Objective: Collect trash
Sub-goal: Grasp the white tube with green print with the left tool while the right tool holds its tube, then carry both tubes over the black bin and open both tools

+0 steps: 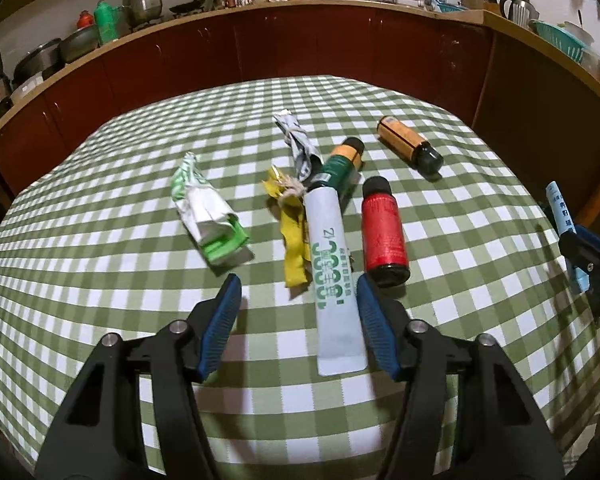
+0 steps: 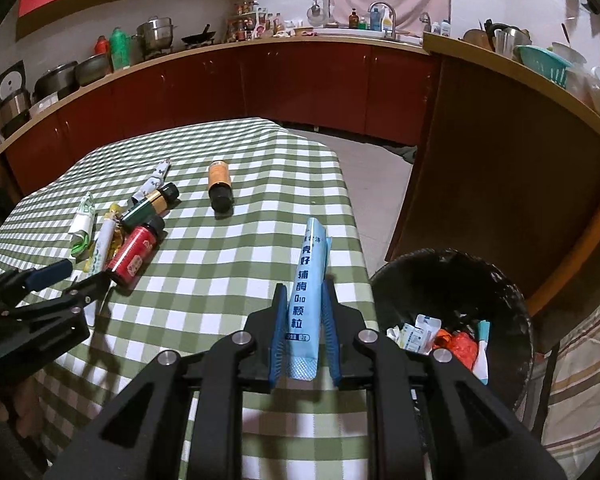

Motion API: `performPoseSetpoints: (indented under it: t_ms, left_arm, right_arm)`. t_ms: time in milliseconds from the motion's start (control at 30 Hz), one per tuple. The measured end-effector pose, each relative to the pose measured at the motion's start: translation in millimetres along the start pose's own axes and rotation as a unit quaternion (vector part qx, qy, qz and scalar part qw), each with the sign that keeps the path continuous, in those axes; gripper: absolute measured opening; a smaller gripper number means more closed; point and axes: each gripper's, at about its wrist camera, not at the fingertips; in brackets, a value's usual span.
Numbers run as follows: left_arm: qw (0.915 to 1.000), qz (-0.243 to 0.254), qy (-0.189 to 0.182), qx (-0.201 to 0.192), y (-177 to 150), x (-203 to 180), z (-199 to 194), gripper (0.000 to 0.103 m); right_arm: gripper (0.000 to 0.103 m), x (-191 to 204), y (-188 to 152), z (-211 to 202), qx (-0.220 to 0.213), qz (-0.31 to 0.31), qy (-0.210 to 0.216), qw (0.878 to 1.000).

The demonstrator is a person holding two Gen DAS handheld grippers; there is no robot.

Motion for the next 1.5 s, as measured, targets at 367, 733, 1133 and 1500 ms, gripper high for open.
performPoseSetpoints:
  t_ms: [367, 733, 1133, 1500]
  left_arm:
    - [0.9997, 0.015, -0.016, -0.008, -11.2, -2.1, -8.6, 0.019]
    - [0.9964, 0.049, -0.03, -0.061, -6.9, -33.6, -46.0, 0.019]
    - [0.9857, 0.12, -0.076, -0.091, 18.3, -129.0, -42.5, 0.019]
    - [0.9794, 0.165, -0.085, -0.079, 32.9, -199.8, -19.6, 0.019]
  right_arm:
    - [0.019, -9.3, -4.7, -4.5, -0.01, 0.005, 0.006, 1.0]
    - [0.019, -30.2, -9.3, -25.8, -0.043, 0.02, -0.016, 0.999]
    - [0.019, -89.5, -17.9, -36.7, -0.058, 0.066, -0.069, 0.994]
    - [0.019, -127.6, -25.5, -25.1, -0.054, 0.088, -0.086, 0.991]
Point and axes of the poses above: each gripper's, at about its wrist camera, not at the fingertips, and z roughly the way its jaws point, x to its left, y to its top, and after that the axes turned 12 degrees about x, right-handed
